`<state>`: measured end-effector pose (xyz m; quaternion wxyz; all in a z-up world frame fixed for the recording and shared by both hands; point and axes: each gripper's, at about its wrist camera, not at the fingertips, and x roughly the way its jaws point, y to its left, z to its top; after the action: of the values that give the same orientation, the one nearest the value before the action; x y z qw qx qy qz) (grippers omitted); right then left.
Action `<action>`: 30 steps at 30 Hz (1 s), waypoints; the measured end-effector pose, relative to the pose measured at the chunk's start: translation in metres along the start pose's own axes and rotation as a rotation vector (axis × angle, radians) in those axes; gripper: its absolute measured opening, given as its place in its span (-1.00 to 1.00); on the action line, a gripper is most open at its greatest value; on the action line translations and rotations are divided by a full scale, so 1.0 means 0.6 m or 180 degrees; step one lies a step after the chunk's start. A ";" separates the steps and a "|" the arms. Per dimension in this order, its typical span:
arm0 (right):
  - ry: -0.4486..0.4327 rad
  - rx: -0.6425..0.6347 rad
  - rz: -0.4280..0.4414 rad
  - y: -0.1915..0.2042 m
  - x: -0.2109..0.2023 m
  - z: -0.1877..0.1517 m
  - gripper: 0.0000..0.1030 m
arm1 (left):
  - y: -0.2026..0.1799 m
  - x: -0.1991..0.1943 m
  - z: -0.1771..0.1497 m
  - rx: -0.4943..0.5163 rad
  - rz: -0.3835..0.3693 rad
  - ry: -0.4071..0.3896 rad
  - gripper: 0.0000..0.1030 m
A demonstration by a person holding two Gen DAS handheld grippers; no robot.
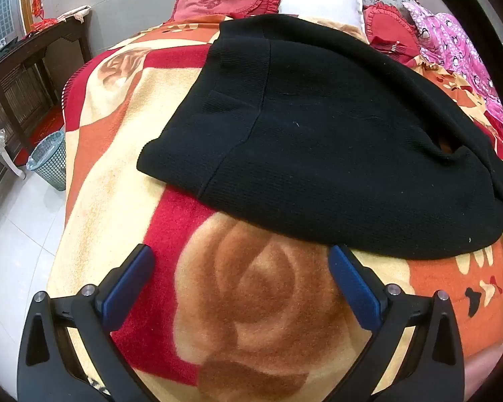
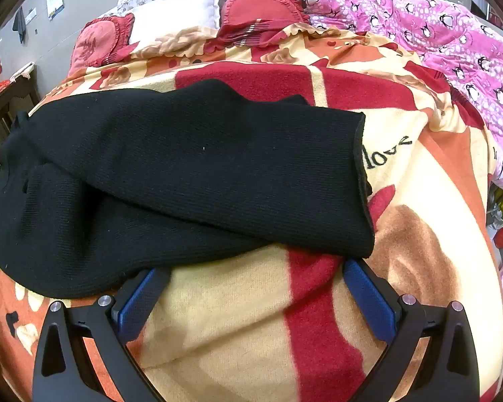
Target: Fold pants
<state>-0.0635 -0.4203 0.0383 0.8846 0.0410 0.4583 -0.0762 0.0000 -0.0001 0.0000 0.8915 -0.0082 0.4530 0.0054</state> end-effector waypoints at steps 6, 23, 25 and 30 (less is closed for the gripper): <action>0.0002 0.0000 -0.0001 0.000 0.000 0.000 0.99 | 0.000 0.000 0.000 -0.0003 -0.0004 0.0000 1.00; 0.0221 0.0322 0.0380 -0.009 -0.060 -0.028 0.99 | 0.033 -0.077 0.000 -0.0079 -0.0253 -0.0279 1.00; 0.0087 0.0428 0.0728 -0.008 -0.086 -0.032 0.99 | 0.034 -0.072 -0.002 -0.0043 -0.0250 -0.0264 1.00; -0.0014 0.0524 0.1591 0.026 -0.093 0.003 0.98 | 0.019 -0.067 -0.007 -0.0081 -0.0324 -0.0224 1.00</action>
<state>-0.0913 -0.3997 0.0850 0.8706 0.2247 0.4242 0.1076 -0.0277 0.0110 0.0300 0.9058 -0.0425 0.4202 -0.0340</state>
